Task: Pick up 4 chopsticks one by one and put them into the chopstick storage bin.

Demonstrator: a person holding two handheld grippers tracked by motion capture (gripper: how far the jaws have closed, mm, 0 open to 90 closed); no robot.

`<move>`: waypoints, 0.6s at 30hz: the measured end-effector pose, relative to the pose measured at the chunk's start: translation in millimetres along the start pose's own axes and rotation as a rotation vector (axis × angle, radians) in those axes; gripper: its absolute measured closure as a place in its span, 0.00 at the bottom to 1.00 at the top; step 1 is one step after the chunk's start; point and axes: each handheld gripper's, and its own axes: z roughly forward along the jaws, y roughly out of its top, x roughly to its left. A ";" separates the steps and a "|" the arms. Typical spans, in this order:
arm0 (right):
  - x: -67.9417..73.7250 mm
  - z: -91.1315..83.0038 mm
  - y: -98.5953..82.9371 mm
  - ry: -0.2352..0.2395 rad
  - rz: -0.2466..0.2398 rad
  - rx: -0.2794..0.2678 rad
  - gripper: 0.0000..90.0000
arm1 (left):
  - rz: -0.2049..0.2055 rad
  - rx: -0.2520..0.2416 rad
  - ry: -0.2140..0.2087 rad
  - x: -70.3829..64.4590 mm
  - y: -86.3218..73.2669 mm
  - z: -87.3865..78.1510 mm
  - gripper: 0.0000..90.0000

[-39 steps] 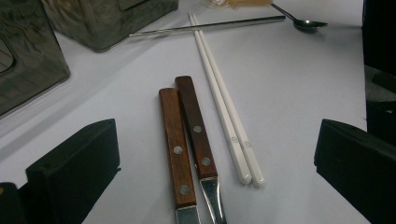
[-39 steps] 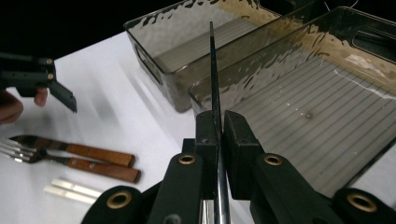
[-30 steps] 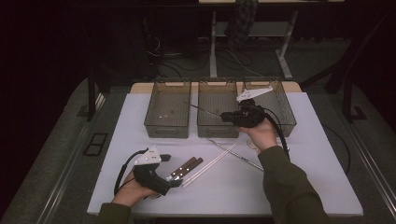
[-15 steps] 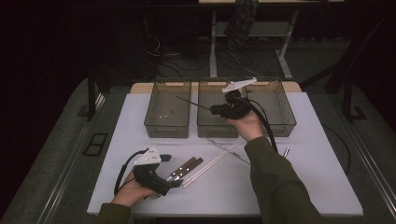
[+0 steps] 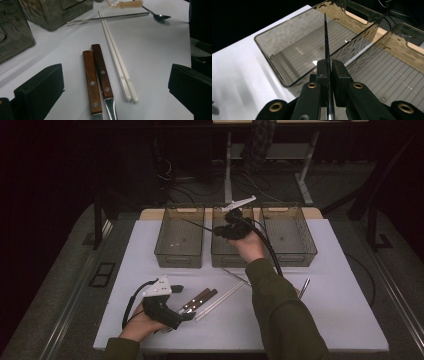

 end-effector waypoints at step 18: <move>3.6 50.0 24.8 -0.040 0.033 0.031 0.94 | -0.005 -0.012 -0.003 0.7 0.1 -1.4 0.00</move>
